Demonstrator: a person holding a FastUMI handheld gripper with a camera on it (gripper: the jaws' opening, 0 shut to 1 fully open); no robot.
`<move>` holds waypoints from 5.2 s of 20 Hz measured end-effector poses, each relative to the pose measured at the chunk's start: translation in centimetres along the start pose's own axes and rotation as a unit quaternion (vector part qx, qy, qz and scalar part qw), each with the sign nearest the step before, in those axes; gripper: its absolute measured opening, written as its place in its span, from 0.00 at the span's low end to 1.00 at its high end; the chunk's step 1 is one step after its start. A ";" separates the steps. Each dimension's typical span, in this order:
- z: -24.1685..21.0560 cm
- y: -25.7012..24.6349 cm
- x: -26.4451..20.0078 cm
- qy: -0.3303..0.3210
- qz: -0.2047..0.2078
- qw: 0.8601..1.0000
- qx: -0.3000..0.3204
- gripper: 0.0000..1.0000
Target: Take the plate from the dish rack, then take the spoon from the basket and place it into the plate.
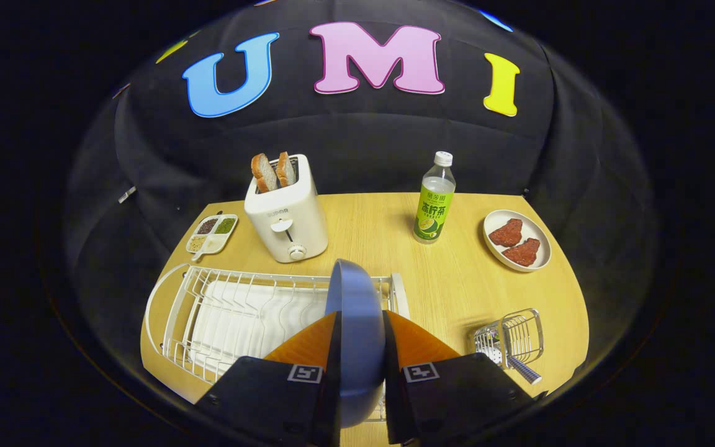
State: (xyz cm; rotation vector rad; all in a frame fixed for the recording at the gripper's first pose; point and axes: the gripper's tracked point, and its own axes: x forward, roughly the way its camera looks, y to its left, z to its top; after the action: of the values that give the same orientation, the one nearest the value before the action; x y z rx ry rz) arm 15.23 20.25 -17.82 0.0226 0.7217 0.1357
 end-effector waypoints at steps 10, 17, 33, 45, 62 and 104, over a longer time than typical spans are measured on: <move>3.4 -1.3 -1.5 -0.043 -0.016 0.999 -0.009 0.22; 3.1 -1.5 -5.9 -0.048 0.063 0.997 0.026 0.21; -12.4 -21.9 -14.2 0.035 0.109 0.978 0.175 0.21; -20.7 -22.2 -3.8 0.144 0.220 0.953 0.153 0.22; -11.5 -21.9 -9.6 -0.161 0.254 0.937 -0.177 0.98; 3.0 -18.3 -9.8 -0.243 0.185 0.934 -0.186 0.13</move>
State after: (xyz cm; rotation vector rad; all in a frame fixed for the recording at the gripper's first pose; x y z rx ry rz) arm 12.01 0.91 -10.37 -0.1660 0.1793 0.6054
